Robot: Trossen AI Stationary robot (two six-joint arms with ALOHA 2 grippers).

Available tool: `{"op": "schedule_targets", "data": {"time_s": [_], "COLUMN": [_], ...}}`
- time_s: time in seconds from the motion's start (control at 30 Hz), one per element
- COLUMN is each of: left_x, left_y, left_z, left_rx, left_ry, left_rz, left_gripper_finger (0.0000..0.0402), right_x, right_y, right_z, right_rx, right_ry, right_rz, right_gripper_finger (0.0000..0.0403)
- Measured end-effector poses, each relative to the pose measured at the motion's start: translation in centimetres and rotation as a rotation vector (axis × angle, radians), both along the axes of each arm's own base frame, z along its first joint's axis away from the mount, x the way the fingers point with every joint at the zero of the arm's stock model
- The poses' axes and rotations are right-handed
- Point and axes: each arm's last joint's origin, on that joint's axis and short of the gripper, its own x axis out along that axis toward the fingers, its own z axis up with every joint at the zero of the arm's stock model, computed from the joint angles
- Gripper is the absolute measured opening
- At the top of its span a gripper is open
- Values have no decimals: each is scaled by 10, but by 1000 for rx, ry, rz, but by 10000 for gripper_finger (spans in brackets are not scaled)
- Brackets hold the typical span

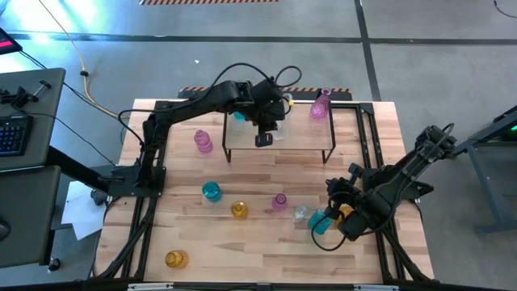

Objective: Sort vases onto shelf
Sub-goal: Put the left transparent vase on the shelf aligned with the other transparent vase

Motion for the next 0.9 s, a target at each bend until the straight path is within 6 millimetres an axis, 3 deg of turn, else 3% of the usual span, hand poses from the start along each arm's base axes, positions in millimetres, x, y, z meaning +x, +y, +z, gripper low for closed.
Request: {"op": "schedule_targets", "data": {"time_s": [0.57,0.9], "left_x": [8,12], "left_y": [2,4], "left_z": [-14,-14], "left_rx": [-13,4], "left_ry": [37,10], "left_rz": [11,18], "left_gripper_finger": [11,36], "right_x": [0,0], "right_y": [0,0], "right_z": [0,0], "right_rx": [-1,0], "right_ry": [-8,-8], "right_rz": [-1,-3], "right_gripper_finger": [0,0]}}
